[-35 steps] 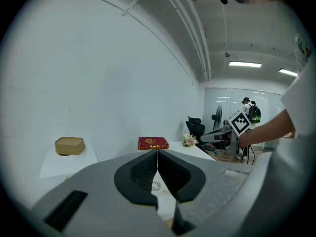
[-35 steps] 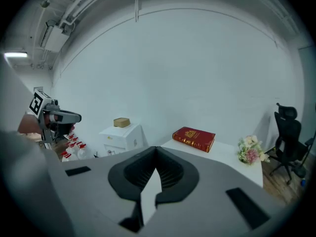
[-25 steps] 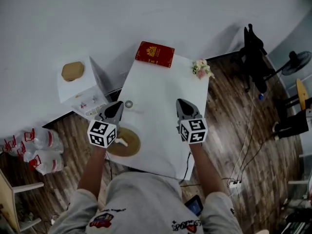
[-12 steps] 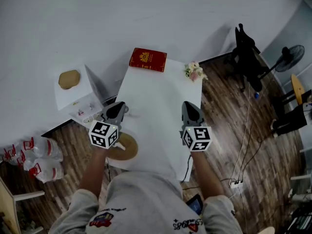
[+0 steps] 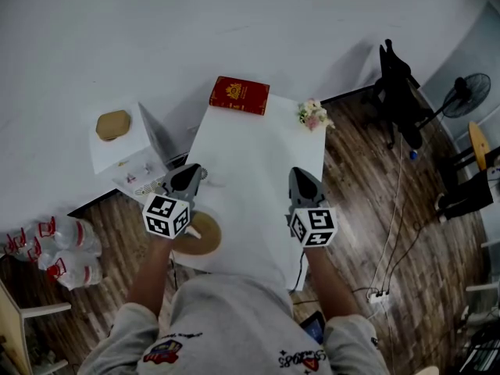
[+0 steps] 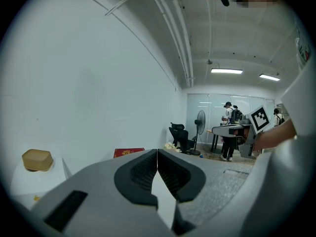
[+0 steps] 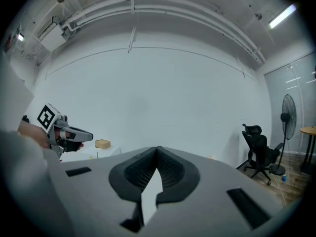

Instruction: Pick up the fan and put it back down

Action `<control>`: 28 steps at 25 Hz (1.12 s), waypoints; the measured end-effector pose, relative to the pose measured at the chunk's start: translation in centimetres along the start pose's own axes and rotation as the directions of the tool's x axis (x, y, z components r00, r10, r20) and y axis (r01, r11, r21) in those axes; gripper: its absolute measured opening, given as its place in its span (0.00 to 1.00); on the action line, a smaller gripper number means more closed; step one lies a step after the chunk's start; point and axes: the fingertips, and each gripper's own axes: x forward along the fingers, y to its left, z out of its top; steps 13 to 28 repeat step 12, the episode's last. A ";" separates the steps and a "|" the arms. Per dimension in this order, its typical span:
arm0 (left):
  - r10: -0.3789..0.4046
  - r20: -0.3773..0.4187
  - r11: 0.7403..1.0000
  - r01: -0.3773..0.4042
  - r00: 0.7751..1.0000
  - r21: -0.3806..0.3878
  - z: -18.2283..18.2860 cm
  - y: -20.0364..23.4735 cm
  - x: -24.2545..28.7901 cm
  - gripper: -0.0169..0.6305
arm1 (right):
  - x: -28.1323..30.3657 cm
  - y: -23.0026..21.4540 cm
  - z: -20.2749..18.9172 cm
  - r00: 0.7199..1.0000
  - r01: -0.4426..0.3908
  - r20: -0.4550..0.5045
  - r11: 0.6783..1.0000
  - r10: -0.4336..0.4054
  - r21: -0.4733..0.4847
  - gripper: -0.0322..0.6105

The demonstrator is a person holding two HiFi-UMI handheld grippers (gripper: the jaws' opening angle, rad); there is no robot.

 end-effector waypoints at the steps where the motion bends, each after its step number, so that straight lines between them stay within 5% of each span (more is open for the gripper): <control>1: 0.002 0.000 1.000 -0.002 1.000 -0.001 0.0 0.0 -0.1 0.03 | -0.1 0.0 -0.1 1.000 -0.002 0.000 1.000 0.002 0.000 0.04; 28: 0.010 -0.019 1.000 -0.010 1.000 -0.005 -0.9 -0.1 -0.6 0.03 | -0.1 0.2 -0.3 1.000 -0.009 -0.006 1.000 0.009 0.005 0.04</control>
